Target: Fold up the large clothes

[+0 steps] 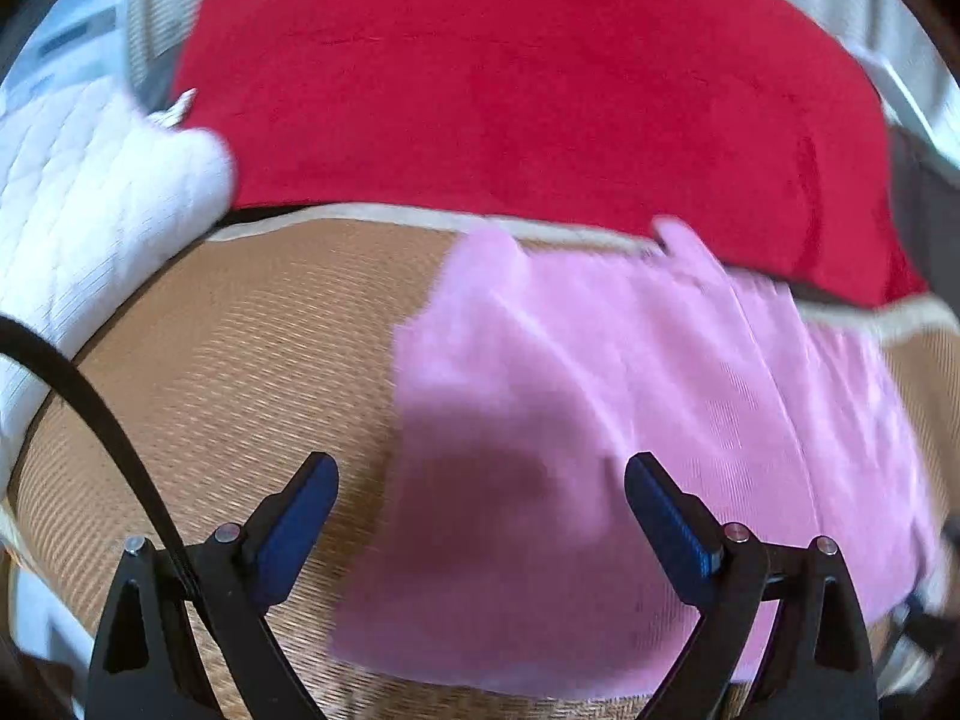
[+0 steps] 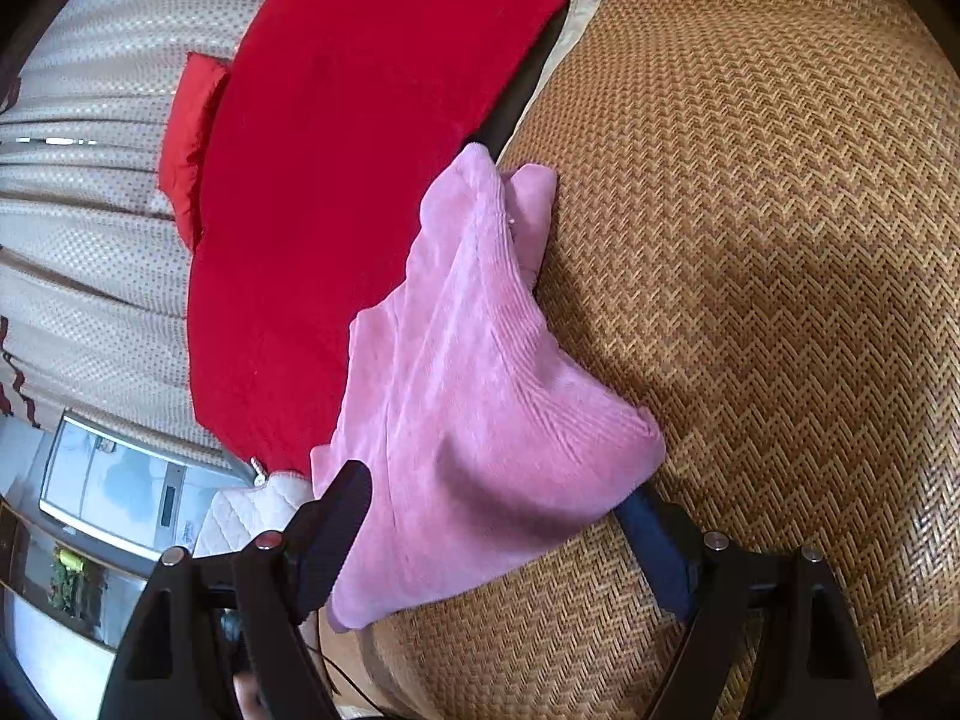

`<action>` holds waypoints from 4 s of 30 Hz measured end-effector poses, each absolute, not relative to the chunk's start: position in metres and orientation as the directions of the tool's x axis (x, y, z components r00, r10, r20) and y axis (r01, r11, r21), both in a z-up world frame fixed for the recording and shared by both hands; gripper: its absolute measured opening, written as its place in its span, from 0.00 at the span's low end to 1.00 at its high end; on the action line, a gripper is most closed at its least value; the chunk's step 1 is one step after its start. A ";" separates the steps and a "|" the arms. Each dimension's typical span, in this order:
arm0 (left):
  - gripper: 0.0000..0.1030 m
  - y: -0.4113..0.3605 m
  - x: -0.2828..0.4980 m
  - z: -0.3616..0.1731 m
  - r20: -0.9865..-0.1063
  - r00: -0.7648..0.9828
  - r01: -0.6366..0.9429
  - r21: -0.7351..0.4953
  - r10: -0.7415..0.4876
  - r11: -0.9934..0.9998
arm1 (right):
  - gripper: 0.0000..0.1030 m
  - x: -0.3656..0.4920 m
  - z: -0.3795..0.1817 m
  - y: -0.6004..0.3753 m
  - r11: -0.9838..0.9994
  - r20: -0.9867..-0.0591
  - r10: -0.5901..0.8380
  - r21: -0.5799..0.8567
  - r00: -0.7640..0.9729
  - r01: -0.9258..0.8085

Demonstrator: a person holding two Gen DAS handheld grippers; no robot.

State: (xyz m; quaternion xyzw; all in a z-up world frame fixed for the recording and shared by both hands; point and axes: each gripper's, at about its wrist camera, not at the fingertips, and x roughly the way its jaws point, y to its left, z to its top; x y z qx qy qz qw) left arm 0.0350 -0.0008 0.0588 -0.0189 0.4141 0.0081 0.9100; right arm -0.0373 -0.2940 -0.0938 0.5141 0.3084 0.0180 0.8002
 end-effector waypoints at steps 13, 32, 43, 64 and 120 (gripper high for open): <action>0.94 -0.051 0.029 0.059 -0.761 0.646 0.055 -0.028 -0.057 0.998 | 0.81 -0.020 -0.088 -0.281 0.497 -0.507 0.306 0.807 0.806 0.319; 0.94 -0.065 0.039 0.056 -0.783 0.616 0.049 -0.072 -0.087 0.996 | 0.81 0.026 -0.074 -0.250 0.564 -0.552 0.291 0.759 0.781 0.327; 0.95 -0.070 0.044 0.052 -0.790 0.604 0.086 -0.067 -0.106 0.994 | 0.64 0.056 -0.065 -0.235 0.618 -0.607 0.253 0.700 0.753 0.358; 0.97 -0.060 0.059 0.027 -0.775 0.602 0.163 -0.118 -0.193 0.980 | 0.22 0.151 0.061 -0.120 0.935 -0.606 0.061 0.313 0.793 0.167; 0.15 0.041 0.150 0.094 -0.610 0.381 0.364 -0.592 -0.694 0.720 | 0.14 0.112 0.045 0.088 0.902 -0.456 0.314 -0.131 0.833 -0.412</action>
